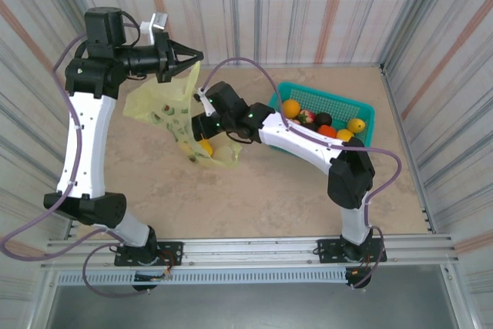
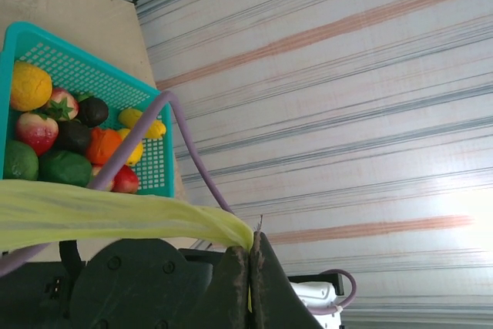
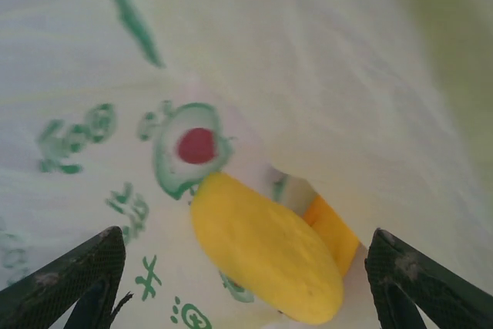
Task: Place the fake fruits into the plastic bag and tie a complex knot
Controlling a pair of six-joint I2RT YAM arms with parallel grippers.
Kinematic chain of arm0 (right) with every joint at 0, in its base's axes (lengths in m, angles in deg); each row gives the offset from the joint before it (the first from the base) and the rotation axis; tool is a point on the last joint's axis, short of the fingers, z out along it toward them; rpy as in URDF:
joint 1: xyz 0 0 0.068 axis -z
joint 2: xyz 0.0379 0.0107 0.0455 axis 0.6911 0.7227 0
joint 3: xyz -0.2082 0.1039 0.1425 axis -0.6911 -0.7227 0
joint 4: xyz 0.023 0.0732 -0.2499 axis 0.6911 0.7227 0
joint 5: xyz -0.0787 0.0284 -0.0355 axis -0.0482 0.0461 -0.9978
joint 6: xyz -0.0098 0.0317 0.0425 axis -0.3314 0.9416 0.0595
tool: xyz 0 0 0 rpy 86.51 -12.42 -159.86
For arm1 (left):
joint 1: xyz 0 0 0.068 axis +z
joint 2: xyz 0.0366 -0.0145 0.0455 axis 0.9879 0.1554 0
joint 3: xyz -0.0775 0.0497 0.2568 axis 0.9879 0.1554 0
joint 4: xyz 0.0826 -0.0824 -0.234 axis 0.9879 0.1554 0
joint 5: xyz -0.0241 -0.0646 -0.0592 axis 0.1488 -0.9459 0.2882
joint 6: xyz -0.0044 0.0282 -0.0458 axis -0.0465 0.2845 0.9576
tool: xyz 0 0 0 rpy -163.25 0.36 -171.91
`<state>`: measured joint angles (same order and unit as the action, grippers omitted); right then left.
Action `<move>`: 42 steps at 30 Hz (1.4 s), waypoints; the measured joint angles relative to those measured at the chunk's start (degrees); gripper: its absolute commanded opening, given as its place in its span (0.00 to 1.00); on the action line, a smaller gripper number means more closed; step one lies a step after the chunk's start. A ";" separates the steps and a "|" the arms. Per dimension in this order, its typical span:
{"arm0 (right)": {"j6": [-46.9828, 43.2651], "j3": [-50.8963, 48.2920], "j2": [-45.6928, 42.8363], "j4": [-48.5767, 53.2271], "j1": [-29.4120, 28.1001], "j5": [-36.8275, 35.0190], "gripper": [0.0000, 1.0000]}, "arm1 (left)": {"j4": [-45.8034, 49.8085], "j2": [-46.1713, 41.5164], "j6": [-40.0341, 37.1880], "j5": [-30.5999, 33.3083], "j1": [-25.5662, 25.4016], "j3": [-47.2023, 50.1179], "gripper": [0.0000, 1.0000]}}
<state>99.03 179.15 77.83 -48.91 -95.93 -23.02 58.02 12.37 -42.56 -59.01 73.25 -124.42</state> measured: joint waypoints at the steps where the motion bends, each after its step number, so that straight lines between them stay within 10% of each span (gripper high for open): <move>1: -0.28 0.00 0.00 1.36 0.26 -0.90 0.82 | 0.02 -0.28 -0.02 0.02 0.22 0.00 0.00; 14: -2.47 -5.40 -6.51 16.61 5.05 -6.38 0.77 | 2.86 -6.12 -0.35 3.61 2.45 3.67 0.00; 24: -3.63 -3.28 -8.26 20.96 12.20 7.61 0.71 | 2.82 -6.51 0.79 7.45 -8.20 4.63 0.00; 42: 13.27 -0.61 -18.97 19.43 25.07 28.46 0.61 | 2.80 -4.92 3.30 15.54 -8.83 4.37 0.00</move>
<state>112.30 178.54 58.86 -29.48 -70.86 5.43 60.82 7.45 -39.26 -43.47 64.42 -120.04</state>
